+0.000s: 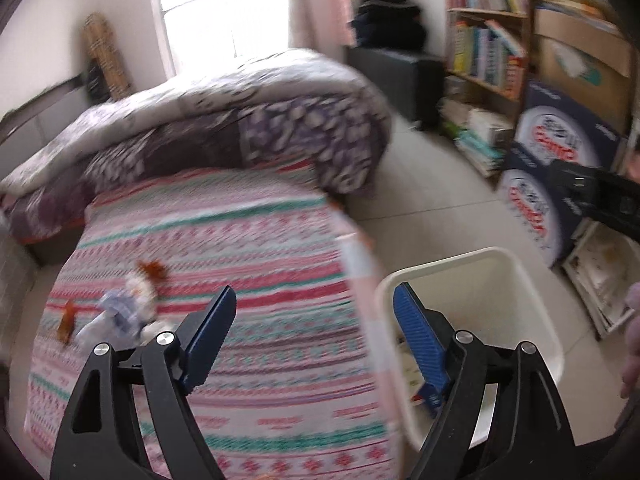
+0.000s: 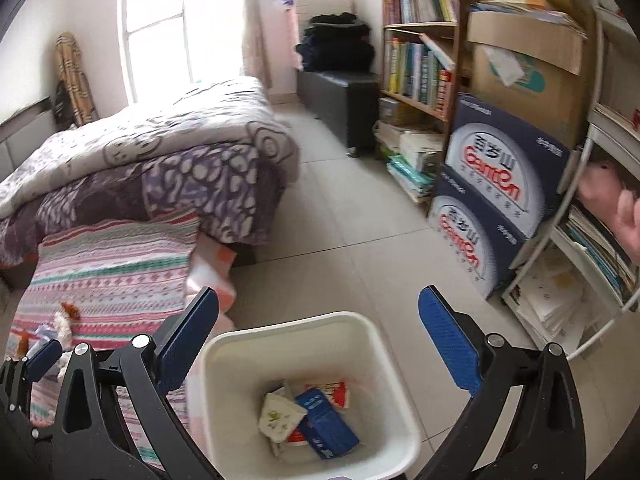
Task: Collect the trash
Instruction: 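Lower the paper cup into the white bin and open the left tool, then grasp the pink fuzzy strip on the bedspread with the left tool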
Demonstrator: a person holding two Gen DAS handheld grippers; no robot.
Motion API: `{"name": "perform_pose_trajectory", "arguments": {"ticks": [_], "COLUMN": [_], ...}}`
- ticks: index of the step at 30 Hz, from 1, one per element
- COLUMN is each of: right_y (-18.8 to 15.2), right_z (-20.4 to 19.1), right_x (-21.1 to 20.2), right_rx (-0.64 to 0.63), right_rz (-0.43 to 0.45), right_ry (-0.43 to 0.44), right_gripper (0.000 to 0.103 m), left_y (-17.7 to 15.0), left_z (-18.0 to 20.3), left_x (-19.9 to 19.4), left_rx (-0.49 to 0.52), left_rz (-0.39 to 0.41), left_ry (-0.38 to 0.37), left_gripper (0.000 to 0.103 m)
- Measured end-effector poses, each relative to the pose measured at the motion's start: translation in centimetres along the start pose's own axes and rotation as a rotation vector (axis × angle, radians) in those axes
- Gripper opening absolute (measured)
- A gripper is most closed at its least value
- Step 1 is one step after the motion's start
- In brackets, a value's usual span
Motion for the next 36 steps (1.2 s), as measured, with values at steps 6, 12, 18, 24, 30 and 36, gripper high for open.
{"name": "perform_pose_trajectory", "arguments": {"ticks": [6,12,18,24,30,36], "right_y": [-0.5,-1.0,-2.2,-4.1,-5.9,-7.8], "right_z": [-3.7,-7.6,-11.9,-16.1,-19.7,-23.5], "right_x": [0.4,0.5,0.5,1.3,1.9,2.5], "right_rx": [-0.028,-0.048,-0.098,-0.145,-0.16,-0.167], "right_rz": [-0.041,-0.068,-0.097,-0.154,-0.204,-0.26], "right_ry": [0.069,0.139,0.19,0.232,0.273,0.329], "right_gripper": [0.096,0.096,0.096,0.096,0.096,0.096], "left_y": [-4.4,-9.6,-13.5,-15.4,-15.6,-16.0], "left_z": [-6.9,-14.0,-16.4,-17.2,-18.0,-21.6], "left_x": [1.1,1.2,1.2,1.1,0.1,-1.3], "left_rx": [-0.027,-0.22,-0.34,-0.421,-0.469,-0.564], "left_rz": [-0.204,-0.398,-0.522,-0.559,-0.512,-0.486], "left_ry": [0.243,0.36,0.367,0.296,0.178,0.144], "left_gripper": [0.079,0.079,0.079,0.065,0.028,0.027]}}
Point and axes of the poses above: each gripper's, at about its wrist camera, not at the fingertips, and x roughly the way its jaws point, z to its right, y to its top, the point moved 2 cm from there along x, roughly the way its jaws point, and after that the axes turned 12 degrees about z, right-handed, at the moved point
